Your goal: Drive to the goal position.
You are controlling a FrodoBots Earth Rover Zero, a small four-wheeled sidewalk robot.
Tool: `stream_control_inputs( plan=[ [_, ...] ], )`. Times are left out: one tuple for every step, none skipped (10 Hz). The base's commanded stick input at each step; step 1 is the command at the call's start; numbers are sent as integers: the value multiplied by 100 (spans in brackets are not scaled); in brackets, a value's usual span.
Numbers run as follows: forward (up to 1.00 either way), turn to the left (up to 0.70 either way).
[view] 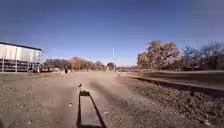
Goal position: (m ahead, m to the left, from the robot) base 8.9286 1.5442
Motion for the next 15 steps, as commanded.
stream_control_inputs(
  plan=[
    [50, 41],
    [50, 17],
    [50, 0],
    [50, 0],
    [50, 0],
    [50, 0],
    [50, 0],
    [50, 0],
    [50, 0],
    [50, 0],
    [50, 0],
    [50, 0],
    [50, 0],
    [50, 0],
    [50, 0]
  ],
)
